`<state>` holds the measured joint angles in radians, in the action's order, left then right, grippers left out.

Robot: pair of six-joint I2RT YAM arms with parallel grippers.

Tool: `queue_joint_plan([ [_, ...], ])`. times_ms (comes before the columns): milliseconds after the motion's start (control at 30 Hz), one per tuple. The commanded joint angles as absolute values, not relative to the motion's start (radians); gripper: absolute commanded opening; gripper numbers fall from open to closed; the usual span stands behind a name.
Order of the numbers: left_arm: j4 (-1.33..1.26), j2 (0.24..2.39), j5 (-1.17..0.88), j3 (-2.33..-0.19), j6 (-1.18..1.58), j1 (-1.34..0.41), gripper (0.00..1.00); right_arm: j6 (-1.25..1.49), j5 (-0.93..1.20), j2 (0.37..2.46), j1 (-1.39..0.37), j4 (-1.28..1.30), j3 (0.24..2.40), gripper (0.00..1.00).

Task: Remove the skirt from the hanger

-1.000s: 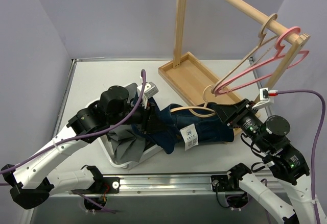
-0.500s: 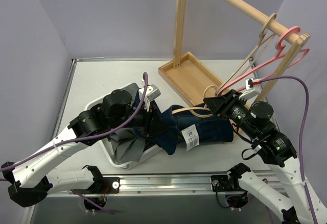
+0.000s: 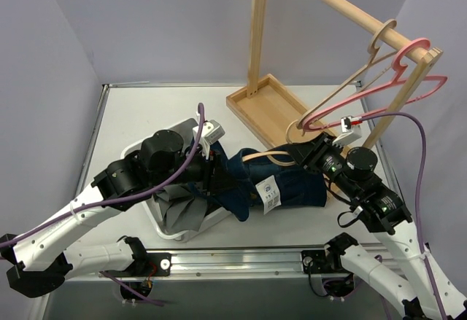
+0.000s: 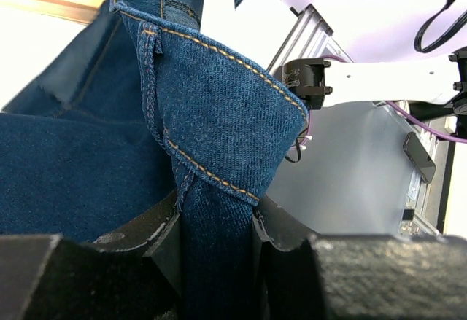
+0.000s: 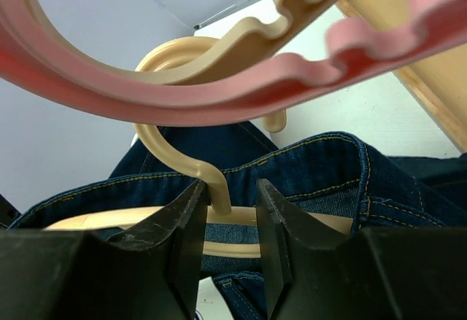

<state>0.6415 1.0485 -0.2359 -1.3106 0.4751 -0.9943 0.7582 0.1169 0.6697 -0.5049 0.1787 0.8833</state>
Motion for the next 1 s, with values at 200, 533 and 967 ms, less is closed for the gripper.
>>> queue_joint_plan([
  [200,0.459,1.046,-0.296,-1.378,0.479,-1.017,0.02,0.793,0.144,0.756,-0.518,0.064,0.882,0.24],
  [533,0.443,1.086,-0.292,-1.396,0.479,-1.037,0.03,0.787,0.066,0.758,-0.54,0.09,0.864,0.0],
  [967,0.595,1.029,-0.143,-1.326,0.431,-1.037,0.75,0.795,-0.13,0.635,-0.541,0.264,0.937,0.0],
])
